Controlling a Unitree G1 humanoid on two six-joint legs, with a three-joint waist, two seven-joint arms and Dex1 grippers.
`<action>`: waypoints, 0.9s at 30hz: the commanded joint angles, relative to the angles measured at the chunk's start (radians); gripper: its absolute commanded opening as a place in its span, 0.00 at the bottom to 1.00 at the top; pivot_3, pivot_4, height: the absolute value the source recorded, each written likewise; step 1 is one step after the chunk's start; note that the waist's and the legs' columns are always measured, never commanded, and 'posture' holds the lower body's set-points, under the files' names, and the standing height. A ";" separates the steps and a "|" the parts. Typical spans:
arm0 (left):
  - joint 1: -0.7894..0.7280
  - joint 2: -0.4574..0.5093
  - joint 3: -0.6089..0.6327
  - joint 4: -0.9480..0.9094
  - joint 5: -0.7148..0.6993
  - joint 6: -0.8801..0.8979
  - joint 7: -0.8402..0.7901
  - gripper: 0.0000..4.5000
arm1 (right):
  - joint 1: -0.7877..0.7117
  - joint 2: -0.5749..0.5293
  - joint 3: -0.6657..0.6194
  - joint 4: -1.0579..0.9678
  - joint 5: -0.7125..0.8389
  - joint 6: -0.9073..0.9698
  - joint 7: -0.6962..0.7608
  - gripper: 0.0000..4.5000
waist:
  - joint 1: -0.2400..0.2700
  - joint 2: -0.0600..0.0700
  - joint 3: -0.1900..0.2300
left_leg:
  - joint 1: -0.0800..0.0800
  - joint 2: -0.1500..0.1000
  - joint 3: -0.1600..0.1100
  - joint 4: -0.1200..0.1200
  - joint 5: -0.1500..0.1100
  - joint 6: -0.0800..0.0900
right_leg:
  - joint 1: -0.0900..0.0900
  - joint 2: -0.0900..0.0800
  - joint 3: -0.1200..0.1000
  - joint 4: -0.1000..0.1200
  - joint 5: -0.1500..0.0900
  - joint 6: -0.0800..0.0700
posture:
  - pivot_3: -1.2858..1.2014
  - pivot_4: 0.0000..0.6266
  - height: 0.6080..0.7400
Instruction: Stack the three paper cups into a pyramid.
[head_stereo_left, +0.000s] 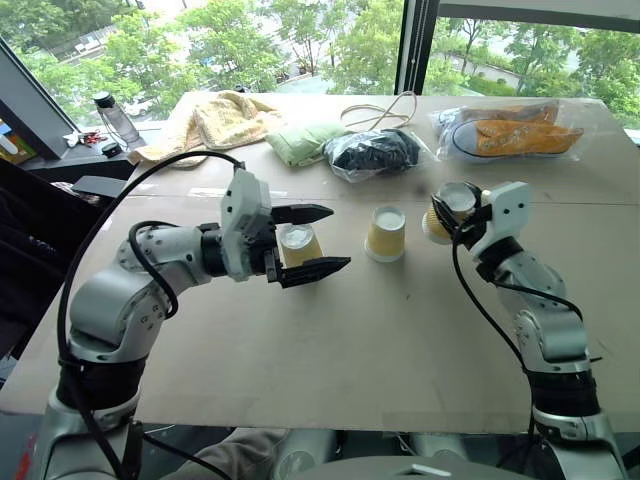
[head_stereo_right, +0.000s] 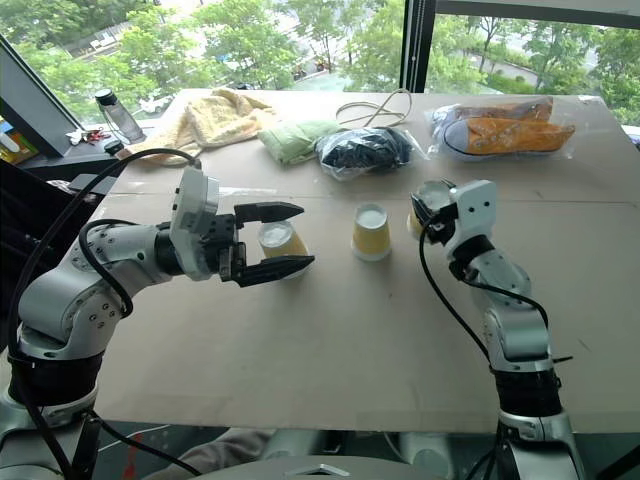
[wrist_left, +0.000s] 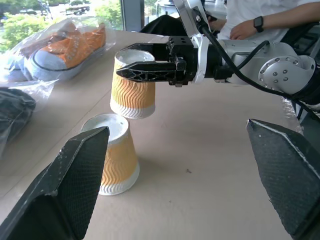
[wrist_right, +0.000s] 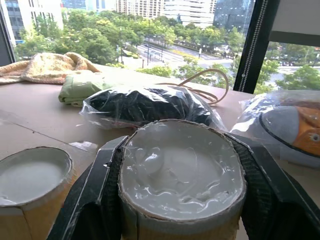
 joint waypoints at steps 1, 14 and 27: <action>0.007 0.013 0.056 -0.049 -0.014 -0.019 0.016 1.00 | -0.047 0.012 0.029 0.029 -0.024 -0.002 0.010 0.48 | 0.000 0.000 0.000 | 0.000 0.000 0.000 0.000 0.000 0.000 | 0.000 0.000 0.000 0.000 0.000 0.000 | 0.52 0.24 1.00; 0.003 0.008 0.049 -0.085 -0.049 0.005 0.036 1.00 | 0.022 0.000 0.031 -0.057 -0.029 0.113 0.013 0.48 | -0.003 0.000 0.000 | 0.000 0.000 0.000 0.000 0.000 0.000 | -0.001 0.000 0.000 0.001 0.000 0.000 | 0.52 0.24 1.00; -0.013 0.020 0.029 -0.070 -0.051 0.014 -0.002 1.00 | 0.064 0.043 0.041 -0.070 -0.036 0.105 -0.007 0.48 | -0.005 0.000 0.000 | 0.000 0.000 0.000 0.000 0.000 0.000 | -0.001 0.000 0.000 0.001 0.000 0.000 | 0.52 0.24 1.00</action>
